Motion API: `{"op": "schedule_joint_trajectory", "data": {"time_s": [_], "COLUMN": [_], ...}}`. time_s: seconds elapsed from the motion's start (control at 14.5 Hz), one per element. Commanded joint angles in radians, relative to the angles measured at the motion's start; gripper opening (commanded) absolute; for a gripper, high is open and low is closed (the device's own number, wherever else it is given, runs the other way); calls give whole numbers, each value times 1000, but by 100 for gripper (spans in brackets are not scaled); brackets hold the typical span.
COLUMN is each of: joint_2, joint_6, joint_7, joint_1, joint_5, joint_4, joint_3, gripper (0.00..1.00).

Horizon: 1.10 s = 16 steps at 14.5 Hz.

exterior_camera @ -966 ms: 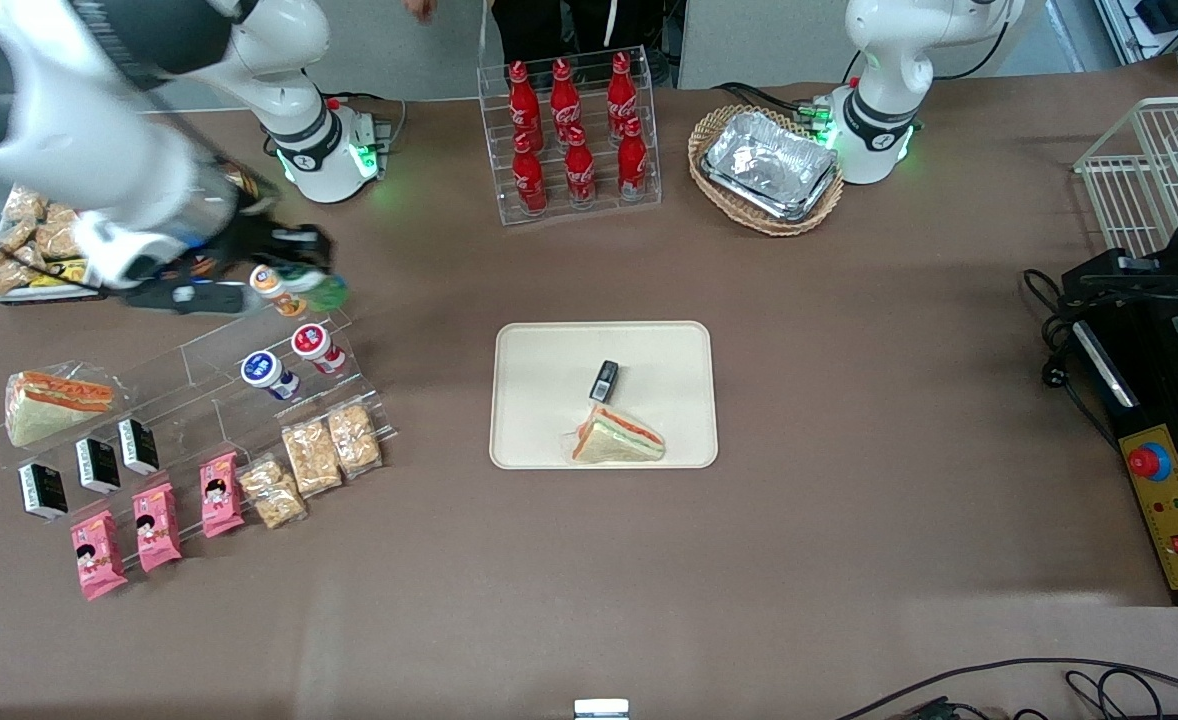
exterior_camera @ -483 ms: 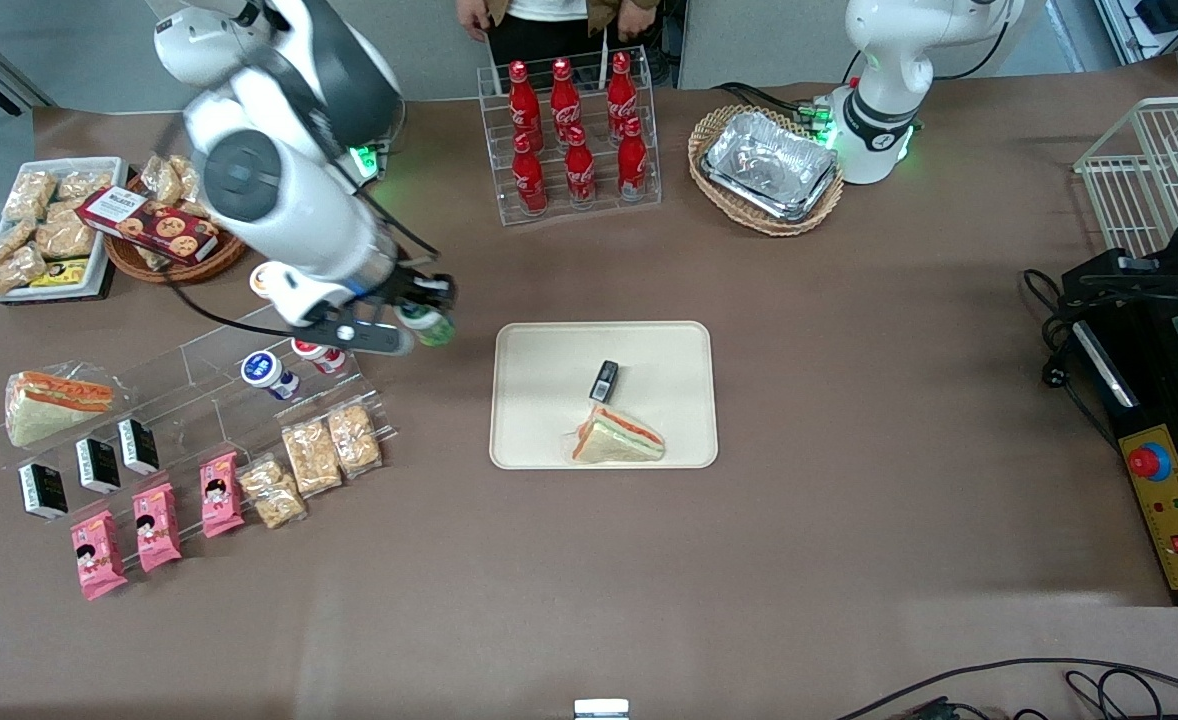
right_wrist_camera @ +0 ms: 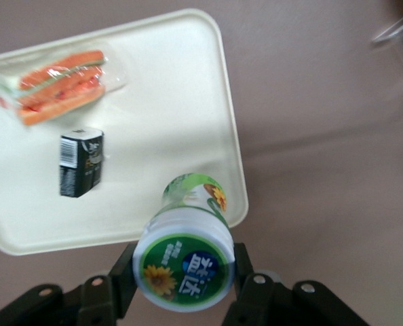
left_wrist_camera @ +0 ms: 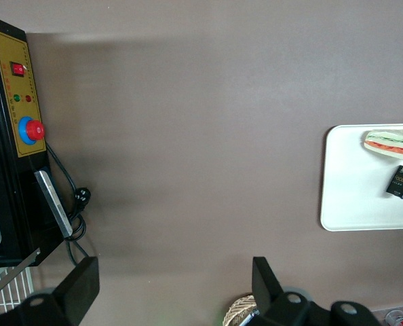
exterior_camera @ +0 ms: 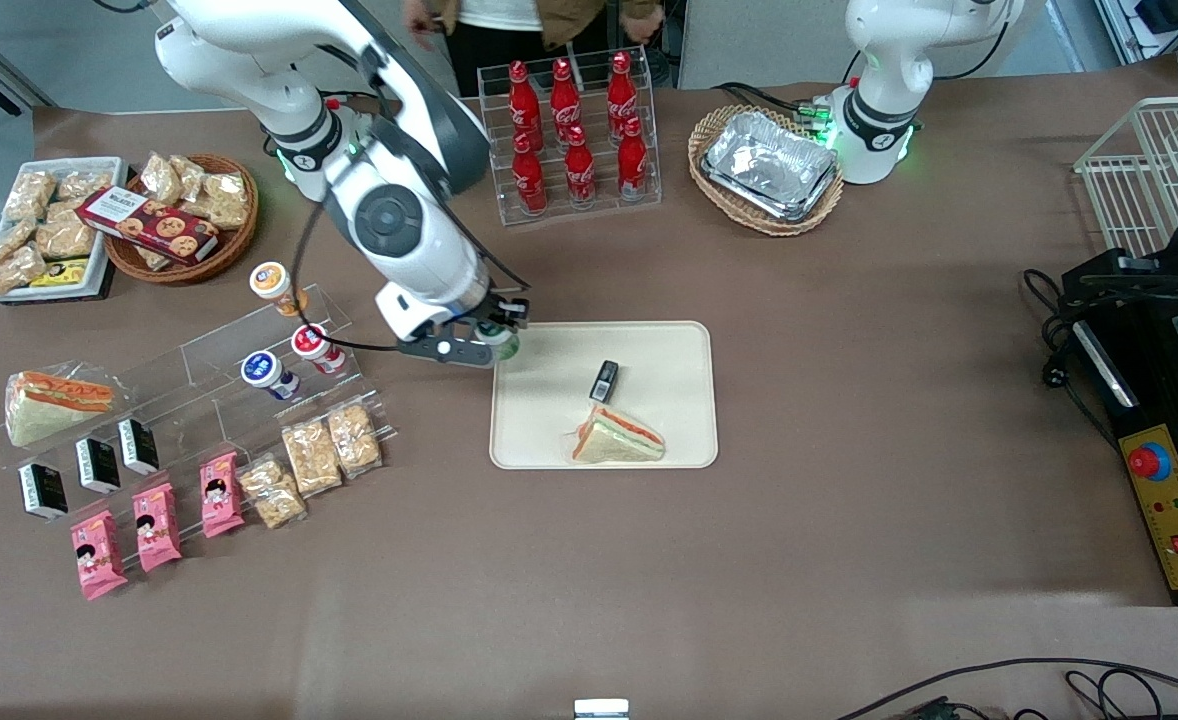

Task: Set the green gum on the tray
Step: 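Carry the green gum bottle over the white tray, then lower the bottle onto the tray and open the right gripper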

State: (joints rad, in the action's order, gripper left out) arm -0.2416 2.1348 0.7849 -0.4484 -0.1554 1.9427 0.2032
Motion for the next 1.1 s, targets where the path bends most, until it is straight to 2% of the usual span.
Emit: {"op": "schedule_joint_trajectory", "data": {"time_s": [0.0,0.21,0.62,0.69,0.76,0.83,1.03], "joint_2": [-86,-165,-188,-191,-193,-197,-193], "joint_6": [170,286,317,317,317,317,315], "joint_7": [11,11,11,11,13,14,14], "joint_1": [-45,-55,-64,-64,-66,-66,-62], "joint_5": [-10,-10,-10,-10,-12,-12,-12], "joint_4": [60,78,78,76,76,76,74], "joint_3": [-7,-7,-7,-7,-7,-7,-7], "gripper": [29,29,31,42,82,100,100]}}
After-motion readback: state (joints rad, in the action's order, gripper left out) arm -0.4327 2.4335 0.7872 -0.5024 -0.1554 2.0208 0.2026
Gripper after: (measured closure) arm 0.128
